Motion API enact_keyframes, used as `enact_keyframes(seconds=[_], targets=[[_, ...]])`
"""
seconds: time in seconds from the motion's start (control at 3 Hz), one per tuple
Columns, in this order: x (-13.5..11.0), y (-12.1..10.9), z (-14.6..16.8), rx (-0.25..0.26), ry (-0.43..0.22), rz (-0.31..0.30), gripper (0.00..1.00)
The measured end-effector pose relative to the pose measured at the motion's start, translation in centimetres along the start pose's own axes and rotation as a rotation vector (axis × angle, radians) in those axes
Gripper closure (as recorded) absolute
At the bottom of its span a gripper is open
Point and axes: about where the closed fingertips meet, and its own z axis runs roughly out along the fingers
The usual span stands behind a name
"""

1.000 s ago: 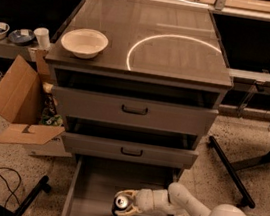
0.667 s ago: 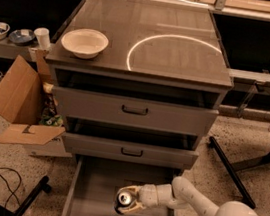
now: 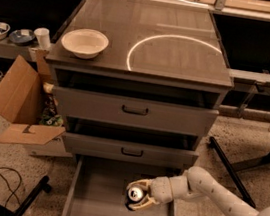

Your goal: Pick pepsi can from bottom drawer and place on counter

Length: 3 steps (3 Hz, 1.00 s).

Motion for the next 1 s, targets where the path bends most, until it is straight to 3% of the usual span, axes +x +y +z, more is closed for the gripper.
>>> enact_keyframes(seconds=[0.33,1.0], targets=[[-6.4,0.6,-3.2,-0.020,0.042,0.006,1.00],[-20.1,-0.7,-10.9,0.022,0.139,0.046,1.00]])
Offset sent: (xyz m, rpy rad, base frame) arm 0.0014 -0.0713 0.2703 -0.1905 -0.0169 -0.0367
